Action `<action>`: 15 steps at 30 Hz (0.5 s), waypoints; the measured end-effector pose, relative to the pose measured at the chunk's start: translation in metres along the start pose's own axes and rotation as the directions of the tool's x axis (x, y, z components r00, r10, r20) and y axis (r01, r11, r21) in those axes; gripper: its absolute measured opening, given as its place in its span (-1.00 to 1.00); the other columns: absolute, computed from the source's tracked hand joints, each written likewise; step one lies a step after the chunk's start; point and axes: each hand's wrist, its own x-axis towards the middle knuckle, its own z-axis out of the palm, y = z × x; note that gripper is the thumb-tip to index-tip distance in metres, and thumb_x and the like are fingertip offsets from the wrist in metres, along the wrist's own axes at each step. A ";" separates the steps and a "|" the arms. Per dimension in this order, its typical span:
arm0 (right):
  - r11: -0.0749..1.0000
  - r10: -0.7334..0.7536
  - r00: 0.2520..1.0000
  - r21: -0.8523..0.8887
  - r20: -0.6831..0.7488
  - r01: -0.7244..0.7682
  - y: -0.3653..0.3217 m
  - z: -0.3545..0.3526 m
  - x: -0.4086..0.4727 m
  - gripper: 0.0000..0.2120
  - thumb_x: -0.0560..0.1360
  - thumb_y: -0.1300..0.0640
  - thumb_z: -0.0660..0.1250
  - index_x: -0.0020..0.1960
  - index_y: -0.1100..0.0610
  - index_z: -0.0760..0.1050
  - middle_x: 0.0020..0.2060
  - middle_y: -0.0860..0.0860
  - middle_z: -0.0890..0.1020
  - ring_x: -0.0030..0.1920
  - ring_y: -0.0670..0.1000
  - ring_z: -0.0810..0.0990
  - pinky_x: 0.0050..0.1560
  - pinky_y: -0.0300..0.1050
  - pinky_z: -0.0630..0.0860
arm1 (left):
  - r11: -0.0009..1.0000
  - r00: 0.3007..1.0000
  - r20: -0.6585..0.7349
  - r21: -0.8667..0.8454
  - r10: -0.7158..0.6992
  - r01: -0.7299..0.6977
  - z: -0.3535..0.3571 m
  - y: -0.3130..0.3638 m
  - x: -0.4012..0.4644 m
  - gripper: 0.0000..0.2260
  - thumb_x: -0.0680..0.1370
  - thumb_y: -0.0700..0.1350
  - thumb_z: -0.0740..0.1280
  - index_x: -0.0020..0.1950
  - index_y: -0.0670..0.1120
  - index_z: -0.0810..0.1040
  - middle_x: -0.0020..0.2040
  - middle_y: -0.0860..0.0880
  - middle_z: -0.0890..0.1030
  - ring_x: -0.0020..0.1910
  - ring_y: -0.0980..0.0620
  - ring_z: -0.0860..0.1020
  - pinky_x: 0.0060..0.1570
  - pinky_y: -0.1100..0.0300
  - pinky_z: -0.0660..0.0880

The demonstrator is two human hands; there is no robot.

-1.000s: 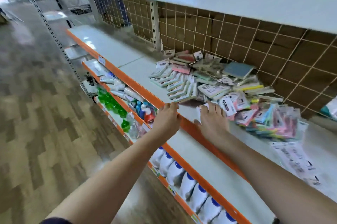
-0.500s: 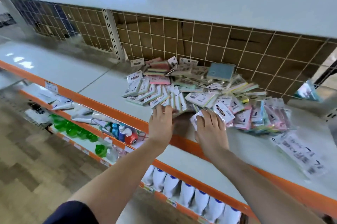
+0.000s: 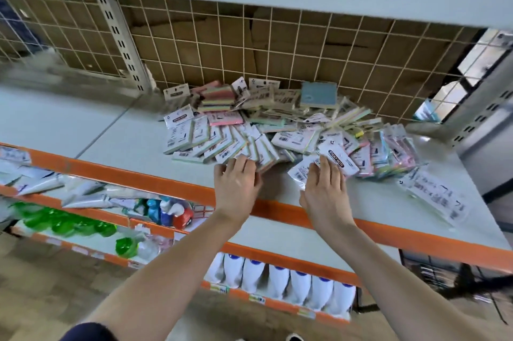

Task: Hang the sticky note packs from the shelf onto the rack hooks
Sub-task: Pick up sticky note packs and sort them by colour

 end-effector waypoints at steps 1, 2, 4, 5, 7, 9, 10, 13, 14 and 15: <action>0.998 -0.021 1.000 0.052 -0.002 0.021 0.002 0.000 -0.001 -0.52 0.48 0.21 0.31 0.35 0.39 0.37 0.39 0.33 0.35 0.41 0.28 0.32 0.43 0.15 0.25 | 1.000 1.000 -0.009 -0.001 0.012 -0.012 -0.004 0.000 0.004 -0.83 0.29 -0.17 0.51 -0.24 -0.16 0.56 -0.23 -0.09 0.56 -0.30 -0.10 0.58 -0.20 0.05 0.48; 0.993 -0.029 0.999 0.114 0.016 0.027 0.003 -0.002 -0.001 -0.50 0.53 0.17 0.23 0.41 0.36 0.30 0.43 0.29 0.29 0.46 0.23 0.24 0.48 0.10 0.15 | 1.000 1.000 -0.021 -0.011 0.017 -0.017 -0.010 0.001 0.008 -0.82 0.28 -0.17 0.51 -0.22 -0.17 0.55 -0.23 -0.10 0.56 -0.31 -0.10 0.58 -0.23 0.06 0.49; 0.969 0.010 1.000 0.248 0.011 -0.013 0.005 -0.007 -0.002 -0.54 0.59 0.11 0.12 0.44 0.27 0.25 0.42 0.19 0.35 0.46 0.15 0.27 0.44 0.00 0.21 | 0.997 0.999 -0.040 -0.070 0.018 -0.021 -0.020 0.005 0.015 -0.78 0.29 -0.17 0.51 -0.18 -0.20 0.54 -0.25 -0.14 0.55 -0.39 -0.11 0.56 -0.38 0.11 0.50; 0.948 0.059 0.998 0.315 -0.018 -0.050 0.005 -0.011 -0.003 -0.58 0.61 0.11 0.10 0.42 0.23 0.29 0.34 0.17 0.45 0.38 0.15 0.37 0.33 0.01 0.35 | 0.995 0.999 -0.045 -0.101 0.015 -0.020 -0.026 0.008 0.018 -0.78 0.30 -0.18 0.51 -0.16 -0.21 0.54 -0.28 -0.14 0.55 -0.44 -0.11 0.54 -0.48 0.15 0.47; 0.926 0.156 0.984 0.360 -0.084 -0.117 0.007 -0.022 -0.001 -0.66 0.62 0.09 0.08 0.34 0.18 0.37 0.13 0.17 0.59 0.18 0.19 0.54 -0.03 0.03 0.50 | 0.985 0.999 -0.038 -0.172 -0.011 0.004 -0.036 0.015 0.022 -0.81 0.37 -0.20 0.47 -0.11 -0.23 0.54 -0.35 -0.12 0.54 -0.49 -0.11 0.52 -0.56 0.18 0.41; 0.931 0.202 0.976 0.325 -0.077 -0.167 0.016 -0.027 0.005 -0.70 0.64 0.04 0.06 0.24 0.18 0.40 -0.04 0.19 0.63 -0.01 0.24 0.60 -0.26 -0.01 0.40 | 0.941 0.994 0.025 -0.321 -0.104 0.107 -0.041 0.019 0.025 -0.86 0.51 -0.20 0.34 0.01 -0.24 0.48 -0.35 -0.11 0.53 -0.41 -0.15 0.55 -0.47 0.12 0.40; 0.925 0.209 0.976 0.334 -0.059 -0.178 0.022 -0.028 0.009 -0.71 0.64 0.02 0.07 0.19 0.19 0.42 -0.10 0.19 0.63 -0.09 0.26 0.61 -0.29 -0.03 0.34 | 0.895 0.987 0.061 -0.415 -0.152 0.163 -0.041 0.021 0.027 -0.88 0.57 -0.20 0.26 0.04 -0.24 0.44 -0.34 -0.10 0.50 -0.38 -0.16 0.54 -0.43 0.12 0.37; 0.753 0.306 0.952 0.604 0.029 -0.261 0.043 -0.032 0.015 -0.76 0.63 0.10 0.16 -0.01 0.24 0.51 -0.27 0.13 0.57 -0.25 0.22 0.62 -0.28 0.01 0.50 | 0.674 0.954 0.135 -0.682 -0.266 0.285 -0.040 0.021 0.031 -0.91 0.63 -0.21 0.13 0.02 -0.23 0.35 -0.33 -0.07 0.45 -0.38 -0.13 0.48 -0.49 0.23 0.30; 0.625 0.374 0.924 0.715 0.078 -0.313 0.049 -0.032 0.014 -0.75 0.63 0.14 0.17 -0.05 0.28 0.52 -0.30 0.12 0.55 -0.30 0.18 0.63 -0.26 0.07 0.58 | 0.572 0.931 0.206 -0.742 -0.301 0.349 -0.041 0.021 0.032 -0.93 0.64 -0.21 0.12 0.02 -0.21 0.34 -0.30 -0.05 0.45 -0.37 -0.05 0.48 -0.54 0.33 0.30; 0.454 0.439 0.886 0.815 0.146 -0.359 0.056 -0.031 0.013 -0.75 0.63 0.17 0.17 -0.04 0.32 0.52 -0.28 0.14 0.54 -0.31 0.14 0.64 -0.26 0.10 0.63 | 0.438 0.897 0.303 -0.792 -0.322 0.425 -0.041 0.020 0.034 -0.94 0.64 -0.21 0.13 0.05 -0.19 0.33 -0.25 -0.04 0.45 -0.33 0.02 0.49 -0.55 0.38 0.35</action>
